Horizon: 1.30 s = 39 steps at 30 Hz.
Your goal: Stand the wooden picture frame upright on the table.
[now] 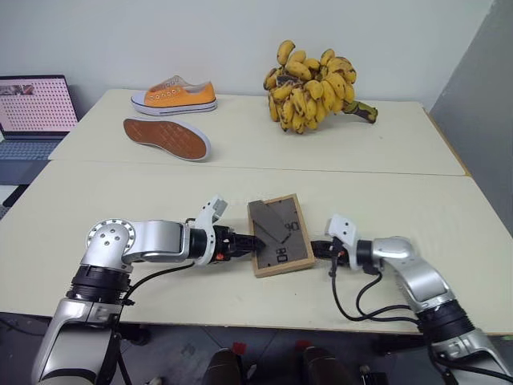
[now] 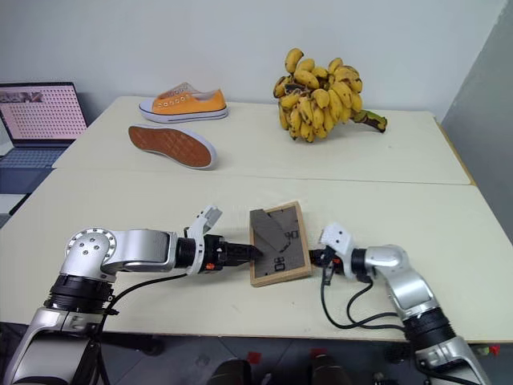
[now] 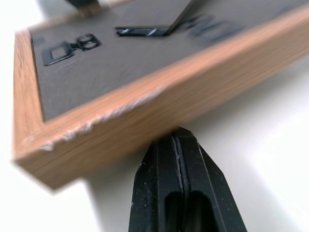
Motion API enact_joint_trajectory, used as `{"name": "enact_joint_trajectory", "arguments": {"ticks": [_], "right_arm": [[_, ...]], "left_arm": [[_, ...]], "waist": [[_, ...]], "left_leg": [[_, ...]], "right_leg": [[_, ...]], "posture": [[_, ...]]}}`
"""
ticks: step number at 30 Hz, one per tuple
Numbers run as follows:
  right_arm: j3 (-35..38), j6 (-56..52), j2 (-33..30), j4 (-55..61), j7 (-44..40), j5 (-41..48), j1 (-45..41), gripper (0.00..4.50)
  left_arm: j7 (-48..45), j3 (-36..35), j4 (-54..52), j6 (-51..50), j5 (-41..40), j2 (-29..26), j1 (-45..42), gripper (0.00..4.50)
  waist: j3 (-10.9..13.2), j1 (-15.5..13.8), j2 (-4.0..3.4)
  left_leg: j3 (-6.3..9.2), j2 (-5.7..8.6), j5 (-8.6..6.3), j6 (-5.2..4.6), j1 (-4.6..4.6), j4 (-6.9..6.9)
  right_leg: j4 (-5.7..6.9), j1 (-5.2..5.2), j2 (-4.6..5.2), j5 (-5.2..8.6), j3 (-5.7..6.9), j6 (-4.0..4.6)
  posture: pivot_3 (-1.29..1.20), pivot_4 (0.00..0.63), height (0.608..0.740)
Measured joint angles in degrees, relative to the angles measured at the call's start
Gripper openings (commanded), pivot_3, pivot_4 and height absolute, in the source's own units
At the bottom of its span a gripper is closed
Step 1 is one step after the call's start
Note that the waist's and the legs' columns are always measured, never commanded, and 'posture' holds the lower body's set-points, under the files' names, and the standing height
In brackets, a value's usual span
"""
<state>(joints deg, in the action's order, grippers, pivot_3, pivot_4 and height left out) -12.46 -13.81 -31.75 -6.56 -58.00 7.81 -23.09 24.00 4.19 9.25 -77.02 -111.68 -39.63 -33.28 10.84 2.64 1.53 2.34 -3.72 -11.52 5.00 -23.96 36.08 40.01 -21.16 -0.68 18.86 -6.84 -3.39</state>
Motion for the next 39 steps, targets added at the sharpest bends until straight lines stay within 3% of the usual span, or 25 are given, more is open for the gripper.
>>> {"name": "enact_joint_trajectory", "arguments": {"ticks": [10,23,39], "right_arm": [[1.0,1.0,-1.8,-3.0,-1.8,0.2,-1.5,0.00],[2.2,-12.3,-1.8,14.1,-0.4,5.7,4.5,0.00],[2.3,-16.4,6.3,12.8,7.8,5.5,3.8,0.00]], "left_arm": [[-1.2,0.1,-1.3,0.0,0.0,-0.7,1.0,2.64],[-0.9,1.4,0.6,0.2,0.0,-0.5,-1.1,2.64],[0.3,1.3,2.1,1.1,0.4,-1.6,-1.8,2.64]], "waist": [[0.0,0.1,0.00],[0.0,-0.2,0.00],[0.0,0.2,0.00]], "left_leg": [[0.01,-0.01,0.00,0.00,0.00,-0.02],[0.03,0.00,0.01,0.02,-0.07,-0.03],[0.02,-0.01,0.01,0.03,-0.09,-0.08]], "right_leg": [[-0.01,-0.01,0.00,0.00,-0.01,0.00],[-0.03,-0.06,0.01,0.00,0.02,0.00],[-0.04,-0.13,-0.01,0.01,-0.01,-0.01]], "posture": [[0.00,0.150,0.740],[0.00,0.150,0.740],[0.00,0.150,0.740]]}}
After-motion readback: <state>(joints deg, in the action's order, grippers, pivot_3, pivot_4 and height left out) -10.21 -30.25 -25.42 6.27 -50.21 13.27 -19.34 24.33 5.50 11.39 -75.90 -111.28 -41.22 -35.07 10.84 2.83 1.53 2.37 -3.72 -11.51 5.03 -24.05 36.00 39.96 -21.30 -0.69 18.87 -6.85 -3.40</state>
